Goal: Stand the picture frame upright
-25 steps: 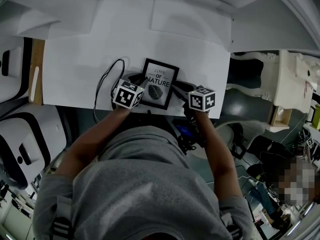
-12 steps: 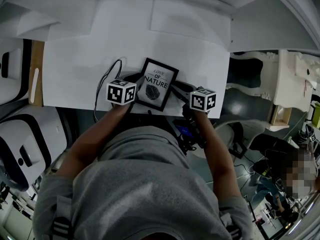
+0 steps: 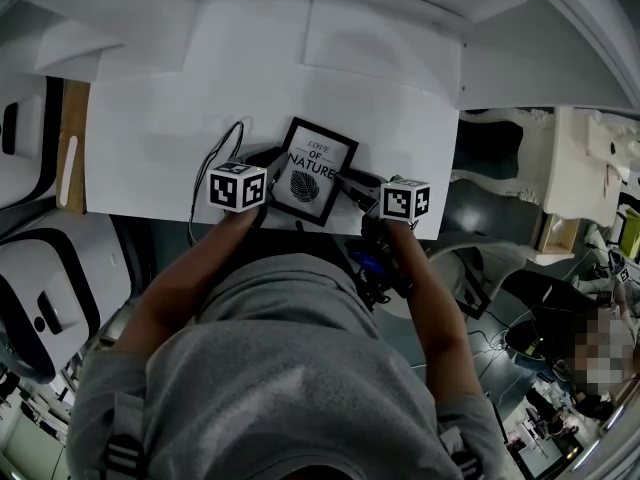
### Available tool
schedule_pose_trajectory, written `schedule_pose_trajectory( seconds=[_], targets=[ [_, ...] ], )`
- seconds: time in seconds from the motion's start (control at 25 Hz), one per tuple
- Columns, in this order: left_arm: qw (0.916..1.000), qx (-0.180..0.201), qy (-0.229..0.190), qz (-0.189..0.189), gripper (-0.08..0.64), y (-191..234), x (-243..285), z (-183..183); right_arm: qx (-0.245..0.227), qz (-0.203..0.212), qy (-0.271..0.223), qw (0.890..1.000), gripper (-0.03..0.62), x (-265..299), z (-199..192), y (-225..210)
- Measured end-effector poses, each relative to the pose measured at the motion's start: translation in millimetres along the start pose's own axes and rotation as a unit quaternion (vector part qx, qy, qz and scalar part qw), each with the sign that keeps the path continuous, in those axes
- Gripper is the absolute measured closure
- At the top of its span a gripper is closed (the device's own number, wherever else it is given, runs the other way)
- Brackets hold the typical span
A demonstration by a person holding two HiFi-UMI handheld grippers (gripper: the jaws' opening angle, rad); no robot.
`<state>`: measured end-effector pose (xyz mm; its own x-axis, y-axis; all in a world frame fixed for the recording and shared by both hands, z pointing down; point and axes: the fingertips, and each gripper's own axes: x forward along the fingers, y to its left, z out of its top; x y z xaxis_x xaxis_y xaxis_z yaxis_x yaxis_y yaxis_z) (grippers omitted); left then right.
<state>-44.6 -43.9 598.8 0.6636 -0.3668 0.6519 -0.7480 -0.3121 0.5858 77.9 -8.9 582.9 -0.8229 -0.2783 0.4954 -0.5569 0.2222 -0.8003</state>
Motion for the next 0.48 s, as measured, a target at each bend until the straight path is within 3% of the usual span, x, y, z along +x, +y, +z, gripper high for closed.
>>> schedule_pose_trajectory(
  seconds=[0.12, 0.48],
  targets=[
    [1.0000, -0.003, -0.001, -0.001, 0.489, 0, 0, 0, -0.007, -0.007, -0.004, 1.000, 0.449, 0, 3, 1],
    [0.9978, 0.064, -0.015, 0.002, 0.486, -12, -9, 15, -0.046, -0.023, -0.008, 0.999, 0.477, -7, 18, 9]
  ],
)
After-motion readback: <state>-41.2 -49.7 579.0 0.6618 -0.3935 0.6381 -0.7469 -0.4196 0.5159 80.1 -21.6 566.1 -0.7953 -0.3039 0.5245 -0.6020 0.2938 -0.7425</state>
